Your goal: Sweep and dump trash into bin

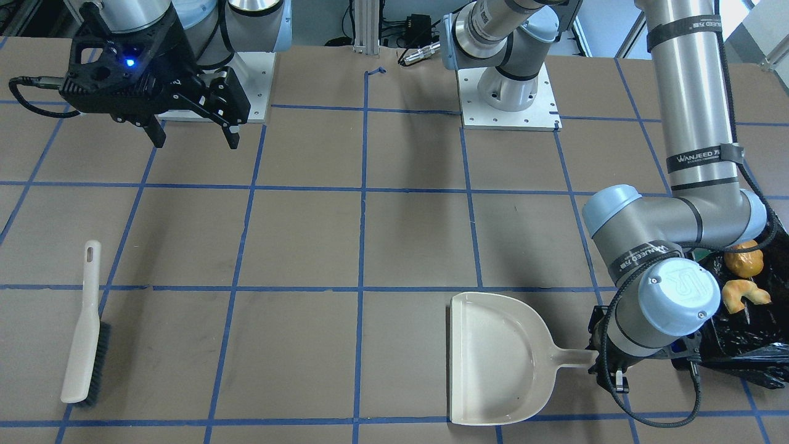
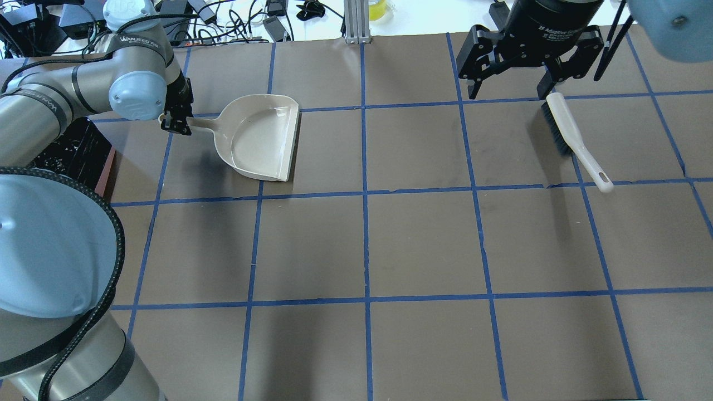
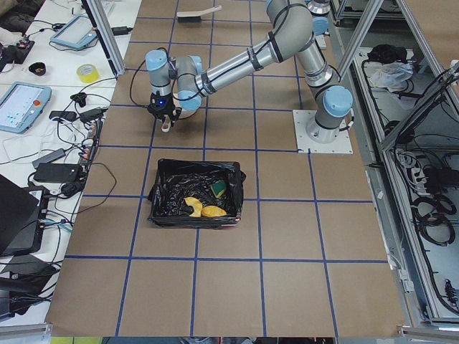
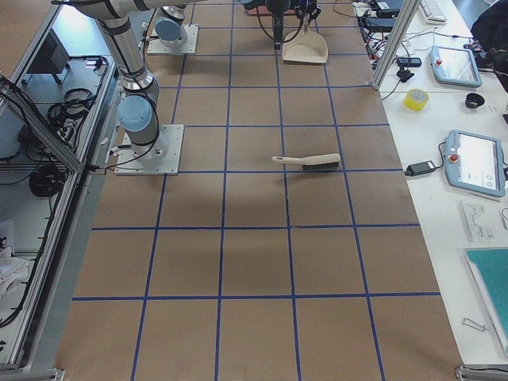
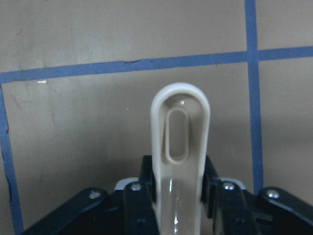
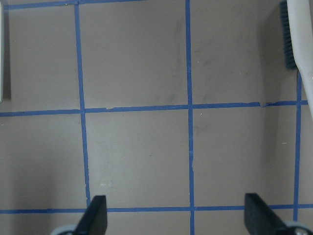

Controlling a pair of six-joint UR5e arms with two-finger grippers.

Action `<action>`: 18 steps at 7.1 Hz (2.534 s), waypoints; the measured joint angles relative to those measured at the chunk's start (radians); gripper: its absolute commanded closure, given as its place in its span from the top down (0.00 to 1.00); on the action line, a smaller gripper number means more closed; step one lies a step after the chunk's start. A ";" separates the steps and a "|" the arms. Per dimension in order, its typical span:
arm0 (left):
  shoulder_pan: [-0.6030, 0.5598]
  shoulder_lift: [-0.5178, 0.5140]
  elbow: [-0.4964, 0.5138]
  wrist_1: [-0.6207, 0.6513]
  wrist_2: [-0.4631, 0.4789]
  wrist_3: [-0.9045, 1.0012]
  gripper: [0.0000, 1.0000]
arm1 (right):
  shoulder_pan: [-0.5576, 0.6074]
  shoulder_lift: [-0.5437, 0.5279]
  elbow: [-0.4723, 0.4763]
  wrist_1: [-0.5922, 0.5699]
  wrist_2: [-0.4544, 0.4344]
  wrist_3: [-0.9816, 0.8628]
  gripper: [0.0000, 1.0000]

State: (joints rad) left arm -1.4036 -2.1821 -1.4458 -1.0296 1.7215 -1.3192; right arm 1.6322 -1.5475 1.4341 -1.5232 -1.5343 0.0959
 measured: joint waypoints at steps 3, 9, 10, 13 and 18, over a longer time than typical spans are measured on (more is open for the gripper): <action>0.000 0.010 -0.009 -0.006 -0.001 0.003 0.56 | 0.000 -0.001 0.000 0.000 0.000 0.001 1.00; -0.016 0.063 -0.033 -0.008 0.078 0.039 0.68 | -0.003 -0.002 -0.007 -0.001 -0.004 0.001 1.00; -0.038 0.091 -0.029 -0.010 0.078 0.129 0.78 | -0.008 -0.002 -0.010 -0.003 -0.002 0.001 1.00; -0.086 0.222 -0.003 -0.010 0.047 0.669 0.98 | -0.011 -0.003 -0.012 -0.016 -0.001 0.005 1.00; -0.089 0.418 -0.070 -0.209 -0.322 1.096 1.00 | -0.011 -0.003 -0.008 -0.015 -0.001 0.008 1.00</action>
State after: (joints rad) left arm -1.4928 -1.7639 -1.5155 -1.2388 1.3993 -0.2231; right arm 1.6214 -1.5509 1.4263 -1.5386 -1.5349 0.1042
